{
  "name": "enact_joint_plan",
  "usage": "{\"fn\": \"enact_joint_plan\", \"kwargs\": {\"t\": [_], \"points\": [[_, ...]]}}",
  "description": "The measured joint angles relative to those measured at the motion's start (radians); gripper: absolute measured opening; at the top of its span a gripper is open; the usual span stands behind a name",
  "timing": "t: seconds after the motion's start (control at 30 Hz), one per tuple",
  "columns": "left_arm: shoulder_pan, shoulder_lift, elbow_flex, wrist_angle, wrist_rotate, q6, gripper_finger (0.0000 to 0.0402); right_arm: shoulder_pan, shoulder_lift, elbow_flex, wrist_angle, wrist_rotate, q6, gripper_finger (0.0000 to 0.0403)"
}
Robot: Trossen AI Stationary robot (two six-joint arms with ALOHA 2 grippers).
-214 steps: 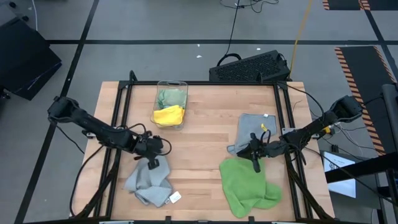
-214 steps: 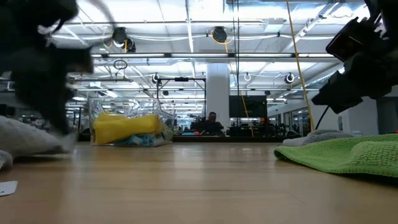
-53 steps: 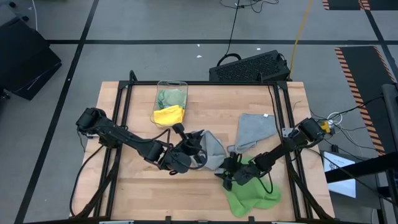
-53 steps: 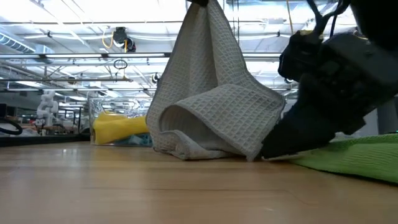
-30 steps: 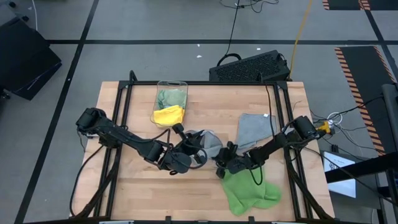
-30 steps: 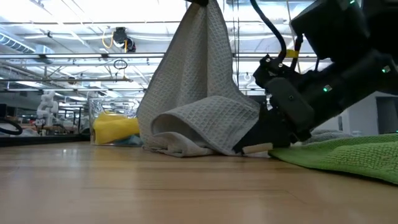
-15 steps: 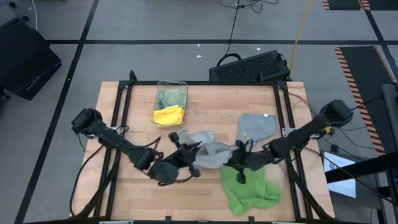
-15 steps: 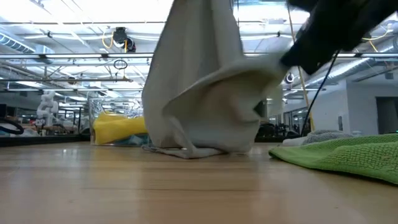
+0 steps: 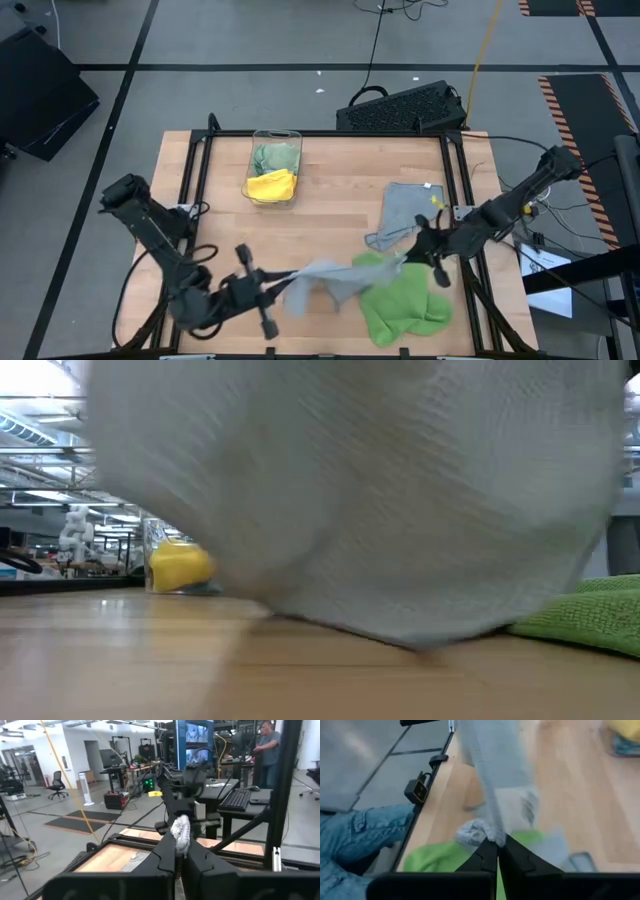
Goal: Fold microfiber towels
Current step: Fold the left gray microfiber cloth on the table
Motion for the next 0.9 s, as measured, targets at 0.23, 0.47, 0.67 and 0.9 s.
{"fn": "enact_joint_plan", "kwargs": {"t": [0.23, 0.47, 0.67, 0.9], "points": [[-0.053, -0.001, 0.0, -0.045, -0.232, 0.047, 0.0005, -0.075, -0.151, 0.0, -0.065, 0.108, -0.09, 0.0], [-0.029, -0.001, 0.0, -0.099, -0.159, -0.037, 0.0012, -0.121, -0.145, 0.0, 0.051, 0.084, -0.171, 0.0], [-0.082, -0.001, 0.0, -0.136, -0.082, -0.009, 0.0013, -0.12, -0.116, 0.0, 0.065, -0.002, -0.177, 0.0], [-0.091, -0.003, 0.0, -0.081, -0.166, -0.001, 0.0005, -0.109, -0.087, 0.113, 0.027, -0.003, -0.166, 0.0]]}}
